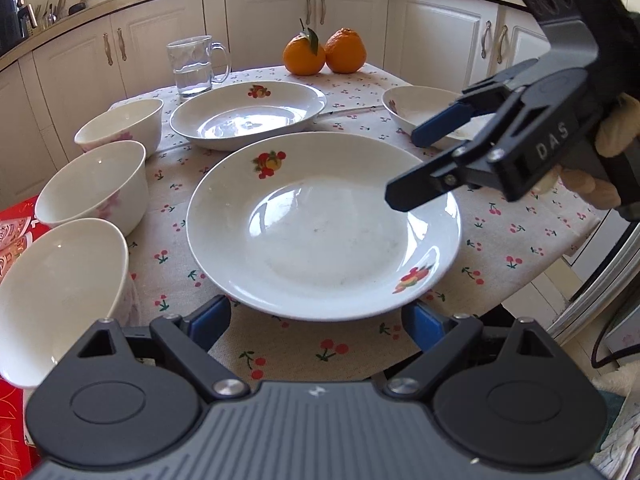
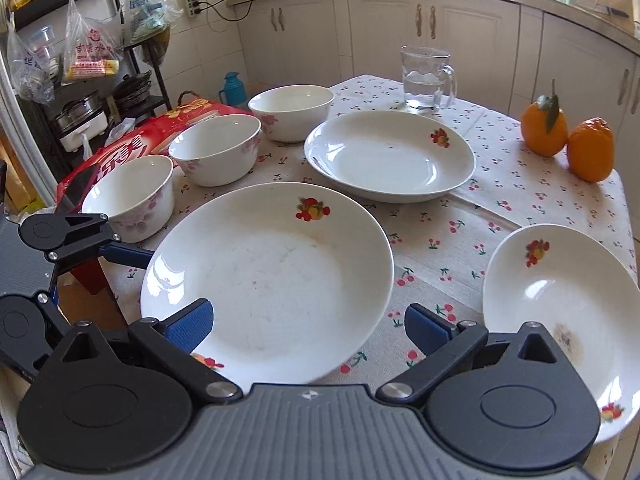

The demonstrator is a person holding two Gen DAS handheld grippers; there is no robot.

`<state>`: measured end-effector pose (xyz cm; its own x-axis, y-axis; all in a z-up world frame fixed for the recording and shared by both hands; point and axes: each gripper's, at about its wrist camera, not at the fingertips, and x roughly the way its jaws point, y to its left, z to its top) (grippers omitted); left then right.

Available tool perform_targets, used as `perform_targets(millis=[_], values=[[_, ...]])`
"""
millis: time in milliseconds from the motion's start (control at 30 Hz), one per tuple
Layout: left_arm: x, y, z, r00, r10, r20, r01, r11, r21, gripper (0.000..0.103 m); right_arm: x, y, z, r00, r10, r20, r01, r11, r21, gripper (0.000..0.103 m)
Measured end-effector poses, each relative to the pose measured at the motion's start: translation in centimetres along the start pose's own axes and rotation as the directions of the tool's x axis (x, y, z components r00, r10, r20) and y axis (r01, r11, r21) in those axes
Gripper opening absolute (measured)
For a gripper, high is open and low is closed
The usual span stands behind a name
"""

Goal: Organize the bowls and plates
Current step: 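Move the right gripper to a white fruit-decal plate and grasp its rim, then lift the plate with the right gripper and carry it toward the stained plate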

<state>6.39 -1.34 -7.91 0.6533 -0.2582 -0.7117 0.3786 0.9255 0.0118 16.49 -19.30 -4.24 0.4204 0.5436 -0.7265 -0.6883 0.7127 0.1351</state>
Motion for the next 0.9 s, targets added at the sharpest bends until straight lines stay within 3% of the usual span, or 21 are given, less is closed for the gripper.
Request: perform_targets(millis=[233, 333, 633, 900], values=[[0.4, 0.0, 0.2, 1.0, -0.016, -0.009, 0.016, 1.0, -0.009, 0.092, 3.9, -2.2, 3.1, 0.993, 0.071, -0.091, -0.074, 0.997, -0.031, 0.102], [0.5, 0.2, 0.1, 1.0, -0.019, -0.009, 0.019, 1.0, -0.002, 0.092, 5.2, -2.5, 3.8, 0.989, 0.089, -0.116, -0.095, 0.994, -0.046, 0.092], [0.9, 0.1, 0.3, 1.0, -0.027, -0.012, 0.027, 1.0, 0.003, 0.091, 7.2, -3.7, 5.0, 0.976, 0.164, -0.143, -0.172, 0.984, -0.04, 0.077], [1.0, 0.0, 0.3, 1.0, -0.028, -0.013, 0.028, 1.0, 0.009, 0.091, 7.5, -4.3, 5.2, 0.966, 0.211, -0.152, -0.218, 0.976, -0.03, 0.077]])
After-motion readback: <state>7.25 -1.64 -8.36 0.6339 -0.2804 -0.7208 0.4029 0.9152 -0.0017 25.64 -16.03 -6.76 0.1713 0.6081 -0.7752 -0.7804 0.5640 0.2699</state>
